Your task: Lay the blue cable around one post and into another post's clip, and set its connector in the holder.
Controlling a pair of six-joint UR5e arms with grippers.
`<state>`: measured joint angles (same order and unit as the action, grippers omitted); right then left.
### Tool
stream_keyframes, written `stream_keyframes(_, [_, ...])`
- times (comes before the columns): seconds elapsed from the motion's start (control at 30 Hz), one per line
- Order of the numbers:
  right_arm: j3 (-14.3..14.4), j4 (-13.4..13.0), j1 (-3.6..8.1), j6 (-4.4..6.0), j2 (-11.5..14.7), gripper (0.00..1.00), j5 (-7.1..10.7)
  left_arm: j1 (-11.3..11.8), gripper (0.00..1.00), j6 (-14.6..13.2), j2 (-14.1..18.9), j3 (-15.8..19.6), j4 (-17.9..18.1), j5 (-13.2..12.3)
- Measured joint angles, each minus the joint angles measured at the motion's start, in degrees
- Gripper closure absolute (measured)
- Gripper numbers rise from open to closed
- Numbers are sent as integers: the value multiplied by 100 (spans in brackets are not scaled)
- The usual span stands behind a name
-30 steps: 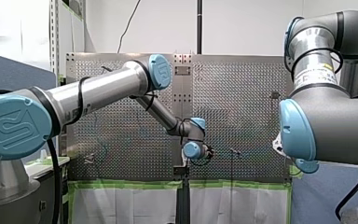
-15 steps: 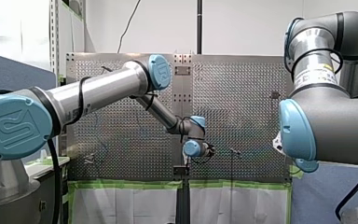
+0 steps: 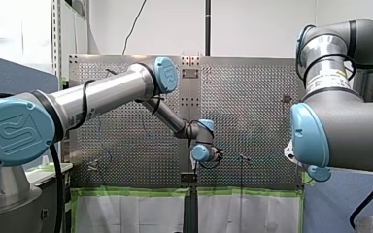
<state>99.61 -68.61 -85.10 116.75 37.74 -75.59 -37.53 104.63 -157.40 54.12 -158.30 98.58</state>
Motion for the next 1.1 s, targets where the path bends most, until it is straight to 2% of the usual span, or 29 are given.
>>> stream_keyframes(0.37, [-302, 127, 4, 68, -35, 100, 25, 30, 90, -57, -3, -84, -56, 39])
stream_keyframes(0.77, [-509, 216, 17, 83, -63, 100, 26, 60, 90, -187, 1, -168, -264, 73])
stream_keyframes(1.1, [-671, 267, 13, 81, -142, 100, 26, 62, 90, -515, 4, -265, -556, 439])
